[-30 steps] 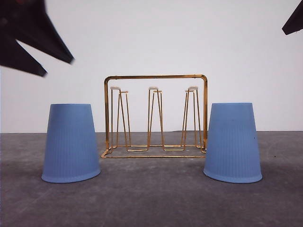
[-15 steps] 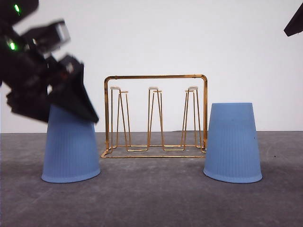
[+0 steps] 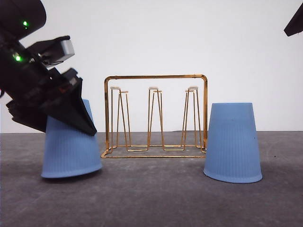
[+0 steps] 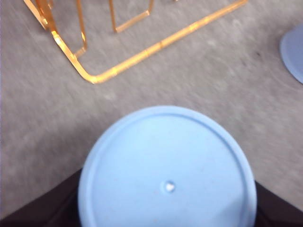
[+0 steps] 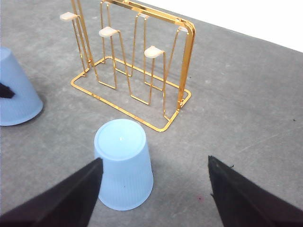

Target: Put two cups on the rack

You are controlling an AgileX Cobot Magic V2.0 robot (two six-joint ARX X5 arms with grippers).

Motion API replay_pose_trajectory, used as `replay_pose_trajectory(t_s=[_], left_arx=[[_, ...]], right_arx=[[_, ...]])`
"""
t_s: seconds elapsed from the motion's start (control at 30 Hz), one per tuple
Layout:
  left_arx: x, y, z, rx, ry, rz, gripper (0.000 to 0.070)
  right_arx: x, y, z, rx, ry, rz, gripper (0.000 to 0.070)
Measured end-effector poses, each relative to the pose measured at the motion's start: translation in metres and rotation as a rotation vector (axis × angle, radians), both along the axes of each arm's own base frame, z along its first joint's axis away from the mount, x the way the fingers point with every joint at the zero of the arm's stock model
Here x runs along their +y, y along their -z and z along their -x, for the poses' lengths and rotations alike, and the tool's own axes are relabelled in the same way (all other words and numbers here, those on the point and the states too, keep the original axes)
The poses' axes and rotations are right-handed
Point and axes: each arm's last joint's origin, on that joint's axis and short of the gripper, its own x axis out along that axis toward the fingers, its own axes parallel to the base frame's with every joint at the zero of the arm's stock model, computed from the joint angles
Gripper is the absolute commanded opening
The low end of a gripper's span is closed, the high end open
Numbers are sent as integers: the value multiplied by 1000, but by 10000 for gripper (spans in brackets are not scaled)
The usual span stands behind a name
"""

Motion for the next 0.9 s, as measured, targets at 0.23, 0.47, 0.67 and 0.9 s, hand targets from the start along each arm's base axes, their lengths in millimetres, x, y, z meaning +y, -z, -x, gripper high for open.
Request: replay_pose_trajectory(t_s=[0.23,0.47,0.67,0.9], left_arx=[[-3,-50,-7,65,-34,4,268],[-6,-106,-12,8,-80,-5,268],[-8,-145,-22,-176,-108,57,268],[-14,-148,-38,-297,-138,95,268]], right_arx=[[0,0,0,0,0,0,451],[0,0,0,0,0,0,451],[0,0,0,0,0,0,451],[0,0,0,0,0,0,451]])
